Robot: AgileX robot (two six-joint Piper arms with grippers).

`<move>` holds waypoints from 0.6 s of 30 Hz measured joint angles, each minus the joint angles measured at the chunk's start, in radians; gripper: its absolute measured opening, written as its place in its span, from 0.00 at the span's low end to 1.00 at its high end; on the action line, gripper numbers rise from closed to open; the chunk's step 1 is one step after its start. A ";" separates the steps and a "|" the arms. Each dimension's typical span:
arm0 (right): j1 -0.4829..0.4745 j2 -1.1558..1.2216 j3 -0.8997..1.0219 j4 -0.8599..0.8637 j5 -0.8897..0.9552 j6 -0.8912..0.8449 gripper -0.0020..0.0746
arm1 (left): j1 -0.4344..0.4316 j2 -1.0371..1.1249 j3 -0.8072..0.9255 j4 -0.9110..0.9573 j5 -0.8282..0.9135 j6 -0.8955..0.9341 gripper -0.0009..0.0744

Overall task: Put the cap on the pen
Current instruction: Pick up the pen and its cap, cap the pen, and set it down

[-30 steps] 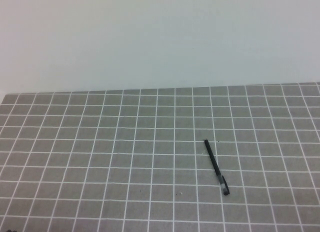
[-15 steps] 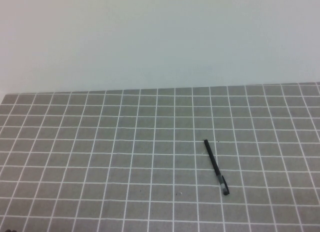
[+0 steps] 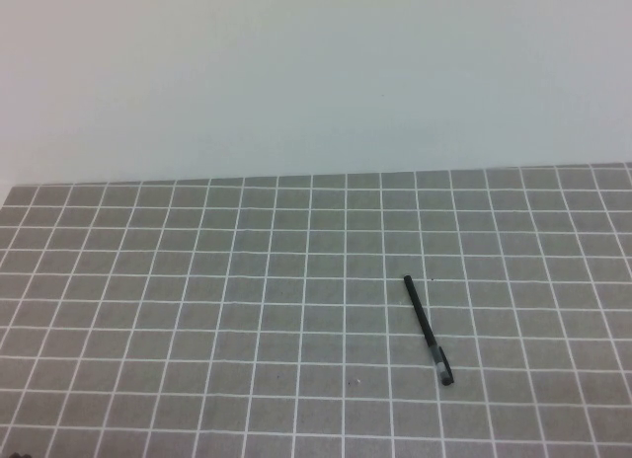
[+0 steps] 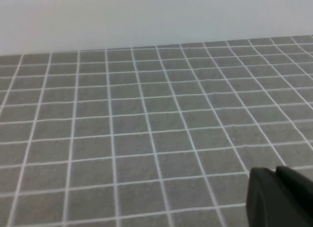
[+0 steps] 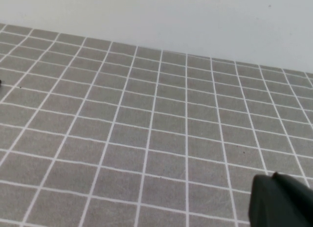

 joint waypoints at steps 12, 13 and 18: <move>-0.016 0.000 0.000 0.002 0.000 0.000 0.02 | 0.162 0.000 0.000 0.000 0.000 0.000 0.01; -0.016 0.000 0.000 0.002 0.000 0.000 0.02 | 0.170 0.000 0.000 0.000 0.000 0.000 0.01; -0.016 0.000 0.000 0.002 0.000 0.000 0.02 | 0.169 0.004 0.000 -0.002 0.000 0.019 0.01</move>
